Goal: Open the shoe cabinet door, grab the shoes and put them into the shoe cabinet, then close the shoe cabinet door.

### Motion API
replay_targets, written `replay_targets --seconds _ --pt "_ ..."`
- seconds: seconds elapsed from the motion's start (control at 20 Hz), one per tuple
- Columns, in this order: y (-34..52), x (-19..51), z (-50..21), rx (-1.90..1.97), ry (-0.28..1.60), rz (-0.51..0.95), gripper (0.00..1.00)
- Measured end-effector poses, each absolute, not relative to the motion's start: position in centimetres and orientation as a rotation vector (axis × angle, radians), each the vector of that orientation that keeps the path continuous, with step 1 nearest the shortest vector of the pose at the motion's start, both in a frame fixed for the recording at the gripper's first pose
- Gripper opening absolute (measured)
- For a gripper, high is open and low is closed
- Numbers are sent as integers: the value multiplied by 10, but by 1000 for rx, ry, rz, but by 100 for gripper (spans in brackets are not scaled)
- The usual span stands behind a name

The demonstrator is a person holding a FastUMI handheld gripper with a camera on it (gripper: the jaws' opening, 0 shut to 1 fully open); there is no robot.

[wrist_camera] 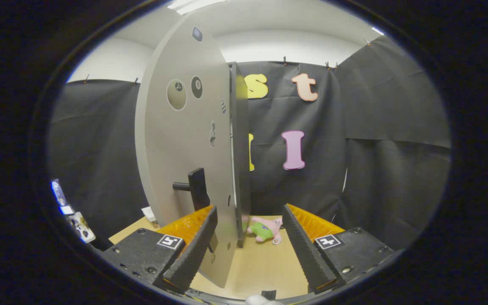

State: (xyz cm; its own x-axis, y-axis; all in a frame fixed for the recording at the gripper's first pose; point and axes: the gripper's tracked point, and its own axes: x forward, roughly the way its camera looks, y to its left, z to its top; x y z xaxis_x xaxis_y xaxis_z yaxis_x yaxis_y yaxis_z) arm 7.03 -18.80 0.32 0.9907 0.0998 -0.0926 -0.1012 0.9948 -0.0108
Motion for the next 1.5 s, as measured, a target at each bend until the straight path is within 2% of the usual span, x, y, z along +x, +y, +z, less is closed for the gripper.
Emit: replay_targets --seconds 0.15,0.55,1.1,1.5 --pt "-175 73 2 -15 107 167 96" --pt "-135 69 1 -29 105 162 95" --pt "-32 88 -1 -12 110 161 95" --pt "60 125 -11 -17 128 268 97"
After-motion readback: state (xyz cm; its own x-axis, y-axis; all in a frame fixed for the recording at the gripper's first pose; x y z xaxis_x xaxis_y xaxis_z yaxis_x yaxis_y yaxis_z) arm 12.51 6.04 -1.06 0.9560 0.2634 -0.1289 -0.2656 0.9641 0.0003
